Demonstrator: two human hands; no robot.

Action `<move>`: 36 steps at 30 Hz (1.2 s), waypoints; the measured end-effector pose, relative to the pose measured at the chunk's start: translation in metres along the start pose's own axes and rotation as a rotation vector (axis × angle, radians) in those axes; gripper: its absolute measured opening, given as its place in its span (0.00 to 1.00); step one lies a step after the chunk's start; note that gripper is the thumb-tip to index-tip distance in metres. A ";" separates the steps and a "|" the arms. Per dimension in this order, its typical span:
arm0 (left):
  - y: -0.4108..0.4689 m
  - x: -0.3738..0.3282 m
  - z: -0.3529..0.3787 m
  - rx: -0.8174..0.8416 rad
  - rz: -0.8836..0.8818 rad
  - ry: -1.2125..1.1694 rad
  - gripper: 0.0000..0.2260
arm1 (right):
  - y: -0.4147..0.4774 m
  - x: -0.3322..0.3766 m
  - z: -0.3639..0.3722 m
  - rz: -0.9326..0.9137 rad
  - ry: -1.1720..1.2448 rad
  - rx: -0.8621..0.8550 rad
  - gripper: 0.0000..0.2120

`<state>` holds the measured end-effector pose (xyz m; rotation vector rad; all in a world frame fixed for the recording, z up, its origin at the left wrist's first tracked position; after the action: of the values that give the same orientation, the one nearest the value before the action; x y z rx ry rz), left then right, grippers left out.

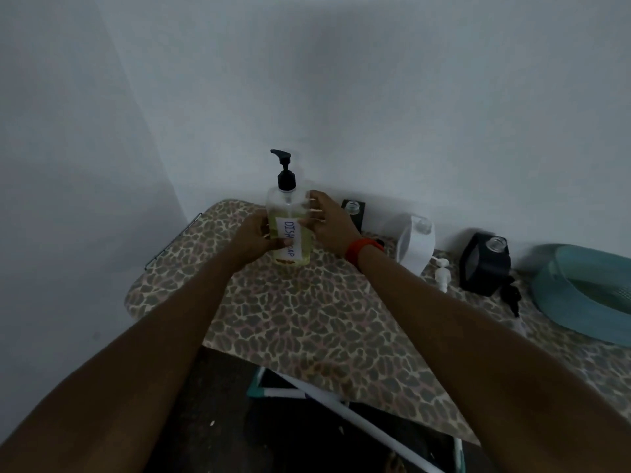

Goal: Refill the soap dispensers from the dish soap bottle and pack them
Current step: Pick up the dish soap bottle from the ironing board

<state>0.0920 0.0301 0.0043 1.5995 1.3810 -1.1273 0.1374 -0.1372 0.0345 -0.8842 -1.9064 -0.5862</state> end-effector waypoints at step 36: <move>-0.020 -0.115 0.414 0.448 0.172 0.017 0.28 | -0.411 -0.115 -0.180 0.217 -0.005 -0.518 0.29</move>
<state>0.0046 -0.3895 -0.0327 1.9997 1.0196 -1.3852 -0.0477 -0.5608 -0.0001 -1.3999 -1.6547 -0.9650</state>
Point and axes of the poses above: each hand's wrist, its own y-axis towards the middle knuckle, its own z-axis out of the palm, x = y × z, the point moved 6 cm from there along y, towards the middle knuckle, and after that the axes turned 13 degrees about x, right-handed, at the moved point
